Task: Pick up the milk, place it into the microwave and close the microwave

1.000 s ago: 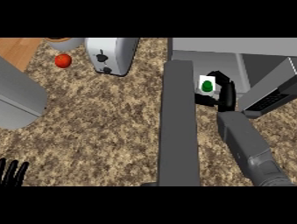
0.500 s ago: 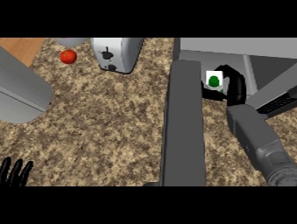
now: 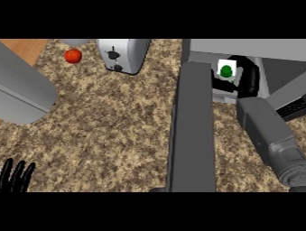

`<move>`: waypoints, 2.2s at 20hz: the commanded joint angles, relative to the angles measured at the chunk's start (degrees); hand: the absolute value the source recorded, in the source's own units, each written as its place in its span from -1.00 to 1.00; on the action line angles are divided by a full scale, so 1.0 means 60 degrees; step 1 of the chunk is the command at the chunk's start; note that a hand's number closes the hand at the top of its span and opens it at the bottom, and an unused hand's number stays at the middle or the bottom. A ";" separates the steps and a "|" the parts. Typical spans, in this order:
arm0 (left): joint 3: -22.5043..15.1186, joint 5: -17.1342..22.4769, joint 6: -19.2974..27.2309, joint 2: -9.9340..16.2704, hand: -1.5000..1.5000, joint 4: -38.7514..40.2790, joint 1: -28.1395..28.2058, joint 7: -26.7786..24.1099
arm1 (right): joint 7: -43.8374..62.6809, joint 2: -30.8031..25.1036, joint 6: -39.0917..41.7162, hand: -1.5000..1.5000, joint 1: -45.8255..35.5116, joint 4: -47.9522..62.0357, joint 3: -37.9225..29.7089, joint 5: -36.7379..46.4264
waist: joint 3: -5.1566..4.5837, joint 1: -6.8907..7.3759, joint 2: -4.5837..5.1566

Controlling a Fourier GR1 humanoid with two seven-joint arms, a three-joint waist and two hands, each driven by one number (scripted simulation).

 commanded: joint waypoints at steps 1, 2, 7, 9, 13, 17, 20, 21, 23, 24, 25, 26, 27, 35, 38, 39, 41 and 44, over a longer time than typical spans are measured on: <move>0.0100 -0.0030 -0.0117 0.0080 -1.00 0.0482 -0.0220 -0.0132 | -0.0444 -0.0097 -0.1079 1.00 -0.0223 0.0075 -0.0031 0.0159 | -0.0025 0.0070 0.0040; 0.0034 0.0016 -0.0209 0.0104 -1.00 0.0321 -0.0032 -0.0089 | -0.0576 -0.0230 -0.1297 1.00 -0.0102 0.0034 -0.0121 0.0123 | -0.0009 0.0192 0.0098; -0.0036 -0.0135 -0.0091 0.0036 -1.00 0.0480 -0.0231 -0.0031 | -0.0315 -0.0338 -0.2516 1.00 -0.0329 0.0258 -0.0130 0.0346 | -0.0018 0.0162 0.0085; 0.0005 -0.0125 -0.0168 0.0204 -1.00 0.0428 -0.0488 0.0015 | -0.0299 -0.0208 -0.2683 1.00 -0.0401 0.0222 -0.0234 0.0292 | -0.0005 0.0229 0.0149; 0.0084 0.0039 -0.0089 0.0213 -1.00 0.0463 -0.0666 0.0150 | -0.0085 -0.0578 -0.2728 1.00 -0.0680 0.0275 -0.0287 0.0366 | -0.0004 0.0252 0.0162; 0.0124 -0.0049 -0.0129 0.0226 -1.00 0.0331 -0.0619 -0.0035 | 0.2061 -0.1099 -0.4931 -1.00 0.0840 0.1667 0.0084 0.0915 | -0.0145 0.0385 0.0555; 0.0008 -0.0206 -0.0239 0.0270 -1.00 0.0547 -0.0660 -0.0048 | 0.2828 -0.1009 -0.5643 -1.00 0.0734 0.1691 0.0664 0.1493 | -0.0097 0.0695 0.0412; -0.0013 -0.0263 -0.0069 0.0230 -1.00 0.0516 -0.0865 0.0075 | 0.3242 -0.0936 -0.5720 -1.00 0.0746 0.1695 0.0796 0.1626 | -0.0086 0.0637 0.0414; -0.0078 -0.0288 -0.0089 0.0282 -1.00 0.0461 -0.1060 0.0148 | 0.3768 -0.0933 -0.5774 -1.00 0.0834 0.1700 0.1104 0.1944 | -0.0073 0.0641 0.0425; 0.0004 -0.0250 -0.0179 0.0300 -1.00 0.0778 -0.0914 0.0069 | 0.2574 -0.0535 -0.3662 -1.00 -0.0198 0.1630 0.1459 0.2267 | -0.0014 0.0798 0.0232; -0.0046 -0.0293 -0.0160 0.0254 -1.00 0.0712 -0.0868 0.0053 | 0.2469 -0.0324 -0.3570 -1.00 -0.0265 0.1588 0.1562 0.2369 | -0.0001 0.0817 0.0204; 0.0024 -0.0281 -0.0145 0.0289 -1.00 0.0804 -0.1028 0.0030 | 0.2477 -0.0473 -0.3286 -1.00 -0.0395 0.1601 0.1605 0.2413 | -0.0002 0.0712 0.0213; -0.0010 -0.0310 0.0030 0.0175 -1.00 0.0653 -0.1034 0.0102 | 0.2386 -0.0262 -0.3291 -1.00 -0.0334 0.1579 0.1637 0.2443 | 0.0022 0.0738 0.0237; 0.0001 -0.0503 -0.0055 0.0238 -1.00 0.0920 -0.1175 -0.0073 | 0.2485 0.0321 -0.2175 -1.00 -0.0796 0.1661 0.1699 0.2500 | 0.0014 0.0635 0.0212; 0.0013 -0.0544 0.0065 0.0113 -1.00 0.0764 -0.1189 -0.0189 | 0.2417 0.0385 -0.1588 -1.00 -0.0818 0.1596 0.1626 0.2424 | 0.0023 0.0613 0.0203; -0.0070 -0.0674 -0.0024 0.0038 -1.00 0.0922 -0.0910 -0.0361 | 0.2096 0.0536 -0.1503 -1.00 -0.0600 0.1362 0.1517 0.2313 | 0.0013 0.0422 0.0093; 0.0034 -0.0512 -0.0101 0.0201 -1.00 0.0954 -0.1116 -0.0230 | 0.2127 0.0627 -0.1170 -1.00 -0.0864 0.1114 0.1235 0.2027 | 0.0015 0.0349 0.0098; 0.0071 -0.0492 -0.0087 0.0214 -1.00 0.0824 -0.0941 -0.0188 | 0.1580 0.0669 -0.0431 -1.00 -0.0564 0.0756 0.0843 0.1618 | 0.0028 0.0203 0.0045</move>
